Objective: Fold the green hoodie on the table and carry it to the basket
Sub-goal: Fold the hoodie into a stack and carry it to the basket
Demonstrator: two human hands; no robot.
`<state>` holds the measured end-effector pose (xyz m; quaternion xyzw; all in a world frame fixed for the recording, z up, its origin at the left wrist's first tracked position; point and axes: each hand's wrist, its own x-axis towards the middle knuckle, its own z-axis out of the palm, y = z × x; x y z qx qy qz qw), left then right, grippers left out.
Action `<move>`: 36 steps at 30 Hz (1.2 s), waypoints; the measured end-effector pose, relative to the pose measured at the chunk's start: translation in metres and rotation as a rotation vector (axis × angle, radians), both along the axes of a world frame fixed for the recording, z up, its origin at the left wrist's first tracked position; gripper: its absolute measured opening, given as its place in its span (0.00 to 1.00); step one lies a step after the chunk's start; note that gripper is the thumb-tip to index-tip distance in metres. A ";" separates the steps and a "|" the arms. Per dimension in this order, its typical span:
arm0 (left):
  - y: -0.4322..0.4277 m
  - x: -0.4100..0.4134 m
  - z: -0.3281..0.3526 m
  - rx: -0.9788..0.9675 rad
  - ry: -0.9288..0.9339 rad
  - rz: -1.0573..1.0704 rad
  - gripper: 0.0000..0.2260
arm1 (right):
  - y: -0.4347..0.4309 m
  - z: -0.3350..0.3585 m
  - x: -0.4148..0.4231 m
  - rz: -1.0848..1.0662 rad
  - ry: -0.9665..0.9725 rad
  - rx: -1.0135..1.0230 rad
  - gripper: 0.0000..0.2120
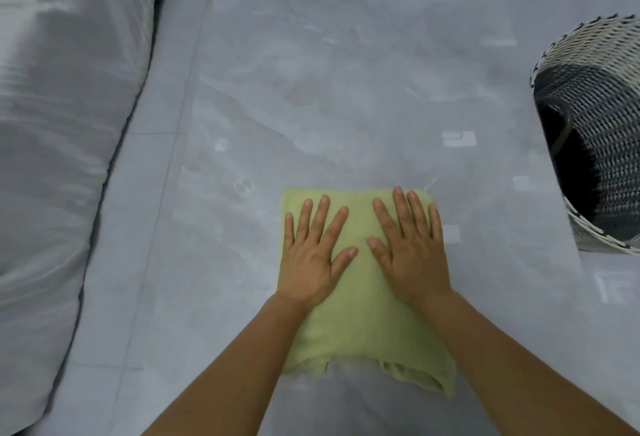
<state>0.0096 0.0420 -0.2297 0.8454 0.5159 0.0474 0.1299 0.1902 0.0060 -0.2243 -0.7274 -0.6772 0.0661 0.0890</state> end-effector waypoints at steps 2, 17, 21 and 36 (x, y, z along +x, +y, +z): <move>0.000 -0.002 0.000 0.007 0.009 -0.015 0.29 | -0.001 0.001 0.002 0.000 0.030 0.025 0.27; -0.040 -0.029 0.035 -0.596 -0.558 0.988 0.18 | -0.046 0.026 0.011 -0.821 0.795 -0.152 0.31; -0.034 -0.039 0.050 -0.881 -0.699 0.983 0.17 | -0.052 0.032 0.009 -0.883 0.872 -0.430 0.29; -0.051 -0.047 0.066 -1.112 -0.851 0.791 0.15 | -0.074 0.042 0.015 -0.765 0.920 -0.455 0.22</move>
